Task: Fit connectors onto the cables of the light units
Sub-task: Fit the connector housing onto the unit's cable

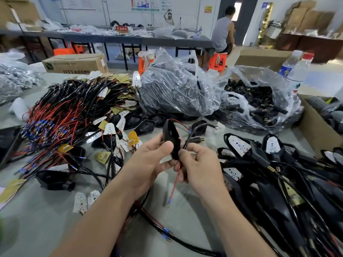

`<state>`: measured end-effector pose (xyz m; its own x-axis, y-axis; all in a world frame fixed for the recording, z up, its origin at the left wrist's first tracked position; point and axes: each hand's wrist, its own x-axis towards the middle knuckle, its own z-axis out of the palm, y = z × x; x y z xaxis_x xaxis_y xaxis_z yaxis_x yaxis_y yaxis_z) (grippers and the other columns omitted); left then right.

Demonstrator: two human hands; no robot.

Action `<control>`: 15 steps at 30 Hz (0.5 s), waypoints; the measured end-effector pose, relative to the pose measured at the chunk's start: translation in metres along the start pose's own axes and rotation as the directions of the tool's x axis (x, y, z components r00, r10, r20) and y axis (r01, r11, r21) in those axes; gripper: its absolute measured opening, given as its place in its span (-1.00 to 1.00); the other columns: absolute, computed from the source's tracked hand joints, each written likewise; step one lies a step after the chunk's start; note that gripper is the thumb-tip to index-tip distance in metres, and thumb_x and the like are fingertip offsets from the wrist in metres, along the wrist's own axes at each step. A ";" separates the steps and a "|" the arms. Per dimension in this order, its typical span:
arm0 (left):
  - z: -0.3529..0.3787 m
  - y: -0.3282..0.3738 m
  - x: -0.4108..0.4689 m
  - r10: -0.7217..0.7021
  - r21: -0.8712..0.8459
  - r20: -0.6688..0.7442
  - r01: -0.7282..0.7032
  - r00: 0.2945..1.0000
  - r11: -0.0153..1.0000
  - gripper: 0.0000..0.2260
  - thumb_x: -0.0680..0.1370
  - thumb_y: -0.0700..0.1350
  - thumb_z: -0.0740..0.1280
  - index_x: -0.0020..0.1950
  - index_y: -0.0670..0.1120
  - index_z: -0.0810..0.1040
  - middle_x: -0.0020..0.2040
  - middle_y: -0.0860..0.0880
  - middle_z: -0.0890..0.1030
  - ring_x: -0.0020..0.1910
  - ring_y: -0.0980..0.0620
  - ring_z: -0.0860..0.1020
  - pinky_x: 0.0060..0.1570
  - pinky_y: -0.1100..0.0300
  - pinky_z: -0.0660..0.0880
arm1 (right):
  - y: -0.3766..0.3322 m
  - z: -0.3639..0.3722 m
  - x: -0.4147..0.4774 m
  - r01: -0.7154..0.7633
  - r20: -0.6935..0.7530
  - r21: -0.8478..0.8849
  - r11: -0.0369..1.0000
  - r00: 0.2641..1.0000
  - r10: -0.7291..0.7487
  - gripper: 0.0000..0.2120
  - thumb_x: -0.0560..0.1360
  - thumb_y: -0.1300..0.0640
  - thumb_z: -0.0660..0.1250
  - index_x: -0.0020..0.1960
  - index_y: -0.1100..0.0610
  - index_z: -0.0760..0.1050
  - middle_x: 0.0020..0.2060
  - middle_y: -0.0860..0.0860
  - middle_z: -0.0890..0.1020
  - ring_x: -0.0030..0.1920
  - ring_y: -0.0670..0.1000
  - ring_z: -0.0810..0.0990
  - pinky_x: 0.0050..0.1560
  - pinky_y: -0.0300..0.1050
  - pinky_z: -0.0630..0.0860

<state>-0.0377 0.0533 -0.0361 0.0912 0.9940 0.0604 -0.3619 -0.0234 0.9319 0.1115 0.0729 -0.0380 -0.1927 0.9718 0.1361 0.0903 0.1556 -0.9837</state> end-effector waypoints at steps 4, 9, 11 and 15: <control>-0.005 -0.003 -0.003 -0.138 0.043 -0.194 0.149 0.971 0.988 -0.66 0.55 0.03 0.36 0.23 -0.14 0.63 0.22 -0.12 0.68 0.00 0.03 0.64 -0.21 0.24 0.55 | 0.001 -0.011 0.006 0.081 -0.162 -0.105 0.991 0.982 -0.097 -0.86 0.52 0.24 0.37 -0.16 0.05 0.62 -0.42 0.01 0.66 -0.44 0.03 0.60 -0.33 -0.14 0.51; -0.004 -0.004 -0.004 -0.185 0.228 -0.234 0.239 0.954 0.944 -0.70 0.68 0.01 0.25 0.16 -0.19 0.64 0.06 -0.17 0.71 -0.27 0.04 0.57 -0.28 0.22 0.40 | -0.004 -0.023 0.012 0.103 -0.186 0.092 0.990 0.979 -0.084 -0.80 0.54 0.39 0.27 -0.08 0.14 0.59 -0.38 0.11 0.66 -0.41 0.00 0.62 -0.34 -0.21 0.53; -0.004 -0.003 -0.005 -0.191 0.272 -0.187 0.238 0.964 0.932 -0.66 0.66 0.03 0.28 0.16 -0.24 0.64 -0.03 -0.20 0.68 -0.27 0.01 0.53 -0.29 0.21 0.35 | -0.006 -0.028 0.011 0.115 -0.216 0.158 0.981 0.973 -0.079 -0.81 0.56 0.37 0.25 -0.08 0.14 0.55 -0.37 0.13 0.66 -0.39 0.04 0.64 -0.34 -0.17 0.55; -0.005 0.000 -0.009 -0.204 0.302 -0.076 0.217 0.976 0.928 -0.57 0.58 0.09 0.38 0.21 -0.25 0.64 -0.06 -0.33 0.61 -0.21 -0.04 0.49 -0.30 0.23 0.35 | -0.011 -0.033 0.011 0.144 -0.265 0.252 0.957 0.961 -0.075 -0.87 0.61 0.33 0.23 -0.06 0.20 0.51 -0.37 0.09 0.67 -0.39 0.05 0.65 -0.34 -0.16 0.57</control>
<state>-0.0428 0.0445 -0.0381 0.0920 0.9831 -0.1580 -0.0363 0.1619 0.9861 0.1407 0.0877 -0.0218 0.0668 0.9696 0.2355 -0.1879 0.2441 -0.9514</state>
